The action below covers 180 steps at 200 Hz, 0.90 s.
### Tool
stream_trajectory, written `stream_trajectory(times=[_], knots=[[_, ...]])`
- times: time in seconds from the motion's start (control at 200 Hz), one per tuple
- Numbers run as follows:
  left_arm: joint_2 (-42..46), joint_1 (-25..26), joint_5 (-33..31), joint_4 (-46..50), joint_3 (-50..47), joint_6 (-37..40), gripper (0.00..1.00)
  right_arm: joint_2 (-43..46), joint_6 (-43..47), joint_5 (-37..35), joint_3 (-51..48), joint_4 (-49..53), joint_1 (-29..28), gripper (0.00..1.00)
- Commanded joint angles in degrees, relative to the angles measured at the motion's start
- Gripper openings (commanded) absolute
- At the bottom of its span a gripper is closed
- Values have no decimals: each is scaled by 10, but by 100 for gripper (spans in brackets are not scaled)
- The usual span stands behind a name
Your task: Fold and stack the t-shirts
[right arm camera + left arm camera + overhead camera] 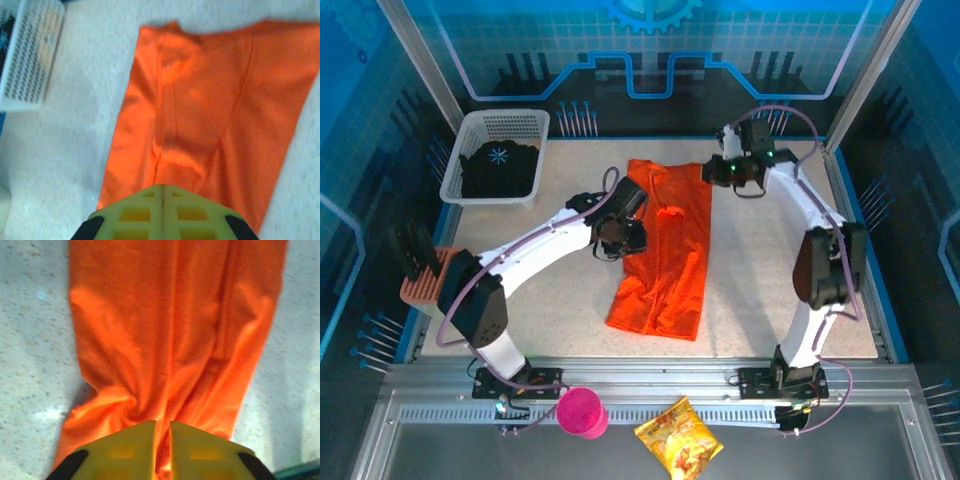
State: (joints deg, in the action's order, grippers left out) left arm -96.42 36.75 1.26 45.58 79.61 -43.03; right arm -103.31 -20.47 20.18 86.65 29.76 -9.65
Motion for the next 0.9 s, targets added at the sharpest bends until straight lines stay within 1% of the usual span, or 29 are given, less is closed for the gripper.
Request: stream_trajectory(times=[0.0,0.1,0.23,0.315,0.415,0.506,0.601,0.731,0.896], knots=[[-24,-22,-5,-5,-27,13,11,18,-50,3,-131,-72,-13,0],[-13,-29,-9,-35,-53,6,11,21,-65,18,-188,-104,-28,0],[31,-33,-39,-54,-91,-3,13,-19,-73,15,-203,-122,-45,0],[75,-41,-65,-61,-121,-3,18,-45,-78,5,-202,-130,-52,0],[127,-60,-82,-71,-160,1,26,-73,-80,-9,-194,-126,-55,0],[162,-83,-83,-75,-184,9,31,-101,-64,-29,-169,-102,-54,0],[187,-100,-84,-76,-197,21,37,-136,-37,-33,-124,-68,-49,0],[203,-106,-80,-80,-197,48,42,-183,15,-36,-38,-12,-39,0],[214,-106,-63,-99,-199,87,45,-226,72,-29,48,47,-25,0]])
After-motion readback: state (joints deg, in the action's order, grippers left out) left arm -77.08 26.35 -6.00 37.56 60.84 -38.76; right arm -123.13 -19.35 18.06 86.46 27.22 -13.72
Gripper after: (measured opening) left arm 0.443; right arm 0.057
